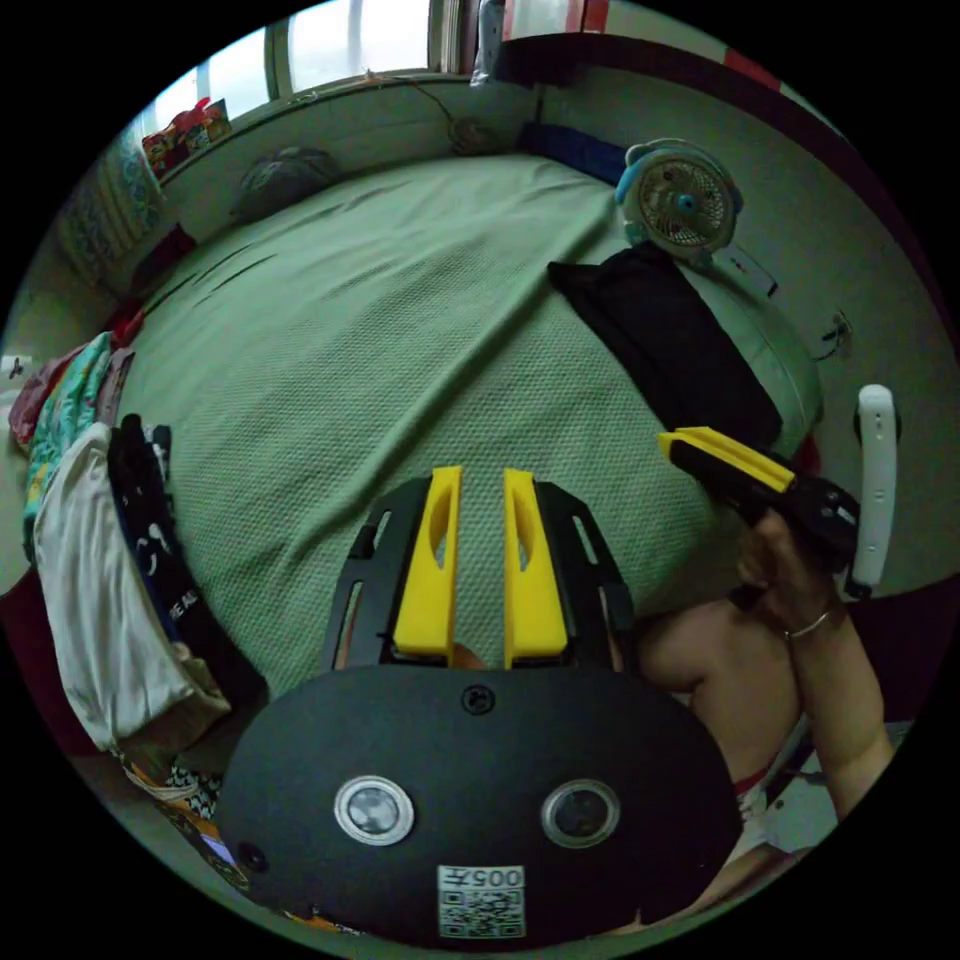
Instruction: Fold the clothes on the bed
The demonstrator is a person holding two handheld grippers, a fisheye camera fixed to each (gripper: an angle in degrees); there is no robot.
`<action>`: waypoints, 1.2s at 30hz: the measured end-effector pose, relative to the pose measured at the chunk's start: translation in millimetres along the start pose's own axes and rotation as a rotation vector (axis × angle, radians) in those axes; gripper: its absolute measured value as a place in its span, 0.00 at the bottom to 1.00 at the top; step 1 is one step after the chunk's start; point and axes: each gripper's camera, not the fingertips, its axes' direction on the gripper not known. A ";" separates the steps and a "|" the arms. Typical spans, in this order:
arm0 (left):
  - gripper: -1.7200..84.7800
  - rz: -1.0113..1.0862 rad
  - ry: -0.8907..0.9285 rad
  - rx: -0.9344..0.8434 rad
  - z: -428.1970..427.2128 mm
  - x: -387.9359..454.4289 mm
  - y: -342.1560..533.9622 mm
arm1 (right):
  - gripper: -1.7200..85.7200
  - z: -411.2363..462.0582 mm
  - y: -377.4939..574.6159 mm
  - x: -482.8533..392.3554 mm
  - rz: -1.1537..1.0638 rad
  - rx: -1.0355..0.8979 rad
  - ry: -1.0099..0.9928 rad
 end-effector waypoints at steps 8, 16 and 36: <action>0.10 0.020 0.119 -0.078 89.6 -8.1 -51.5 | 0.12 46.6 -67.1 30.3 -0.053 -0.089 0.146; 0.09 -0.021 0.240 -0.014 128.8 -39.8 -89.2 | 0.15 95.0 -132.2 48.2 0.000 -0.150 0.155; 0.08 -0.133 0.343 0.064 193.8 -102.9 -144.3 | 0.02 81.0 -162.1 52.7 0.098 -0.057 0.046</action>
